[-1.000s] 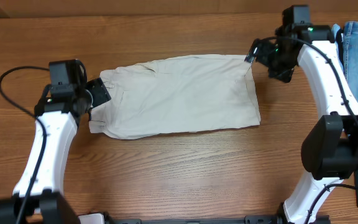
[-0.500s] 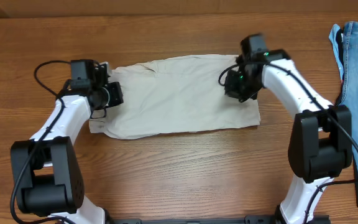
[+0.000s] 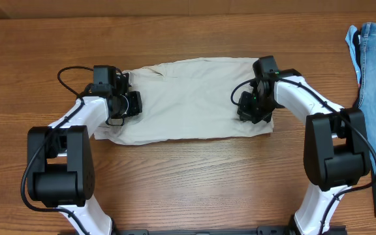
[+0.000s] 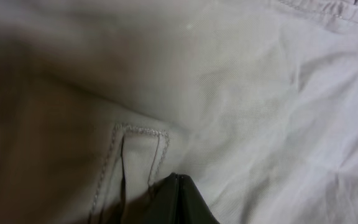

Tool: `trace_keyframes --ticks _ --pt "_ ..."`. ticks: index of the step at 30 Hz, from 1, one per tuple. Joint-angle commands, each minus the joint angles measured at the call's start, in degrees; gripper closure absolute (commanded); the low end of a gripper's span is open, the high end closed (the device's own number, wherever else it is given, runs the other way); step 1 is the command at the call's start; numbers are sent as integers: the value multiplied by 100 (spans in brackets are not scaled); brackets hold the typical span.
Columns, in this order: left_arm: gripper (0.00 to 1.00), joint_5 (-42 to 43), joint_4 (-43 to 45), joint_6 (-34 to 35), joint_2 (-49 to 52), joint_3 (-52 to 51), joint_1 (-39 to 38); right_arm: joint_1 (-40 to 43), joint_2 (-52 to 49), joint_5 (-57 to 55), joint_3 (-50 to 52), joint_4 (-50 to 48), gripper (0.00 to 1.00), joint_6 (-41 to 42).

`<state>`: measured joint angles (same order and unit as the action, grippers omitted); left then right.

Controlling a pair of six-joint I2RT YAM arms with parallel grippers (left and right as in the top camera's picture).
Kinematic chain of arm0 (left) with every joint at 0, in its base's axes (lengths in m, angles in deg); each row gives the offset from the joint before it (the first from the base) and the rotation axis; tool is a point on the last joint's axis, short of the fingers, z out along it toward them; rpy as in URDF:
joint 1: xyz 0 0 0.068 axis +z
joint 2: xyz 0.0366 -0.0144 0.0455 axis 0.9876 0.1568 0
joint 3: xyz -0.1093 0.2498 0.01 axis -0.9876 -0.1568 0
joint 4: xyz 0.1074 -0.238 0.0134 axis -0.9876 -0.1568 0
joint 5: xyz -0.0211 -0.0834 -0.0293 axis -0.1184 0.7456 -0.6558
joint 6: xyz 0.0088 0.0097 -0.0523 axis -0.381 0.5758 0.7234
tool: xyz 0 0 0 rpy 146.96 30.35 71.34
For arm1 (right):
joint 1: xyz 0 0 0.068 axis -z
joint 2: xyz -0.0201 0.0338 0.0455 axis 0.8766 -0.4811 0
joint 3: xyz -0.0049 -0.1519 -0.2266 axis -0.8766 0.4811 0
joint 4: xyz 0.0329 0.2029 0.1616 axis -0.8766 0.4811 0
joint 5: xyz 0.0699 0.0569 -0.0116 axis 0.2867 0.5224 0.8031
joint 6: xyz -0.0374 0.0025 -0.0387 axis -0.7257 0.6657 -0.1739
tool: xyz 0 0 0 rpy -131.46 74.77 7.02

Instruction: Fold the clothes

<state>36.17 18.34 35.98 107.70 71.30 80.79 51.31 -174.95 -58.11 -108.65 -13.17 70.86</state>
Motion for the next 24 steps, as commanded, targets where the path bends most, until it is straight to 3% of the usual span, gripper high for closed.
trace_keyframes --ticks 1,5,12,24 --pt "96 -660 -98 175 332 4 31 131 -229 -118 229 26 96 179" --pt "91 -1292 -234 492 326 7 61 278 -348 -289 293 44 96 177" --pt "93 -2181 -625 1161 326 7 297 483 -345 -874 280 22 96 306" --pt "91 -2249 -935 1325 101 50 660 503 -345 -732 254 -321 96 306"
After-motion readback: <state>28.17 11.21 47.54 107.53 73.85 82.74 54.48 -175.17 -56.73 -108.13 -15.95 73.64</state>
